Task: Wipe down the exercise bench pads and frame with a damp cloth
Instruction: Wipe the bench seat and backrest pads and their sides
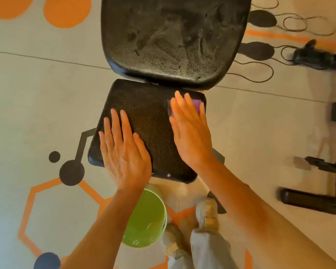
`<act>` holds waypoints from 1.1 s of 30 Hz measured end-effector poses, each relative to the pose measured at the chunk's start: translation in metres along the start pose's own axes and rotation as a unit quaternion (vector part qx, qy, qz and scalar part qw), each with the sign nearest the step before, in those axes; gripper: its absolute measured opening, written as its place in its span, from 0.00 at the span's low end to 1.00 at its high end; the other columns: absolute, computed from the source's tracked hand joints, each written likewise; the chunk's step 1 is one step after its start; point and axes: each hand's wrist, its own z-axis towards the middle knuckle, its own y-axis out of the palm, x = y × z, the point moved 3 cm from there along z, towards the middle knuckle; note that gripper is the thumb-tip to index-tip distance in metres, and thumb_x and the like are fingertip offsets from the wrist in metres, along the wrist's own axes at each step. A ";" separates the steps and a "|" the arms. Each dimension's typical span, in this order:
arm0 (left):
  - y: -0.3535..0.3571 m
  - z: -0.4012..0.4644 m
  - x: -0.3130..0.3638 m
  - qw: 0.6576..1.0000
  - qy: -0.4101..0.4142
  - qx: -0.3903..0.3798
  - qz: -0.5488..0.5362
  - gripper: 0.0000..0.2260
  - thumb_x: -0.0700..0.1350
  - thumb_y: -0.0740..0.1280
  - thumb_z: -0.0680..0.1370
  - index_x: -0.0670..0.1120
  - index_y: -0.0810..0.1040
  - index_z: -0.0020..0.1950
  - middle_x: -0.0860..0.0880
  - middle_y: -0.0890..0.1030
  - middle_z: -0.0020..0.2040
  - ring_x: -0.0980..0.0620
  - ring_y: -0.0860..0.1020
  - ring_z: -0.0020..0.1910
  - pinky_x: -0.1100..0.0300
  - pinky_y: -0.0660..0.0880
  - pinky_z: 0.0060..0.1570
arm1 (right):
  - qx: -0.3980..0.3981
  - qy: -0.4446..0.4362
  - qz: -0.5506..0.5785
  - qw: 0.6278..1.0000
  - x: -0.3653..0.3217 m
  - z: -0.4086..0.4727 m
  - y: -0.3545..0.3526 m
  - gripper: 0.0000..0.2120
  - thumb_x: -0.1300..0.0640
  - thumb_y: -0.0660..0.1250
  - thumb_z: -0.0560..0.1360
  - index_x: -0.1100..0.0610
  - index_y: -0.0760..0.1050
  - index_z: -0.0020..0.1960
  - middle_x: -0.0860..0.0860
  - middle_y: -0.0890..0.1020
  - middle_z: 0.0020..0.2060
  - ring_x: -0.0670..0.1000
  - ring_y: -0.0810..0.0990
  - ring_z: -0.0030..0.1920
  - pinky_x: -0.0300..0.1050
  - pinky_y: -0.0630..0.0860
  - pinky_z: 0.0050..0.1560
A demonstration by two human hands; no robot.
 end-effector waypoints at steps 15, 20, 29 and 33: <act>-0.005 0.003 0.021 0.955 0.273 -0.106 0.045 0.24 0.51 0.51 0.83 0.54 0.59 0.80 0.51 0.55 0.82 0.50 0.50 0.81 0.53 0.44 0.79 | 0.090 0.133 0.322 0.933 -0.004 -0.081 0.007 0.22 0.55 0.48 0.84 0.58 0.54 0.77 0.49 0.53 0.78 0.47 0.47 0.78 0.49 0.52 0.77; -0.005 0.002 0.023 0.953 0.274 -0.119 0.043 0.22 0.49 0.49 0.84 0.58 0.59 0.79 0.54 0.58 0.81 0.53 0.53 0.81 0.59 0.46 0.78 | 0.104 0.089 0.346 0.928 -0.009 -0.108 0.009 0.24 0.55 0.43 0.84 0.66 0.59 0.74 0.60 0.60 0.75 0.56 0.55 0.77 0.57 0.58 0.74; -0.004 0.000 0.022 0.957 0.263 -0.122 0.022 0.22 0.49 0.49 0.84 0.55 0.63 0.78 0.55 0.59 0.81 0.53 0.55 0.80 0.51 0.57 0.76 | 0.149 0.118 0.327 0.926 -0.020 -0.139 0.004 0.21 0.56 0.48 0.83 0.61 0.59 0.75 0.52 0.60 0.76 0.54 0.59 0.76 0.45 0.58 0.75; -0.003 -0.001 0.022 0.954 0.273 -0.124 0.027 0.22 0.48 0.49 0.84 0.53 0.63 0.78 0.54 0.59 0.81 0.52 0.55 0.80 0.47 0.59 0.75 | 0.129 0.182 0.478 0.850 0.017 -0.071 0.009 0.22 0.54 0.49 0.83 0.57 0.59 0.76 0.50 0.61 0.76 0.45 0.58 0.76 0.36 0.56 0.74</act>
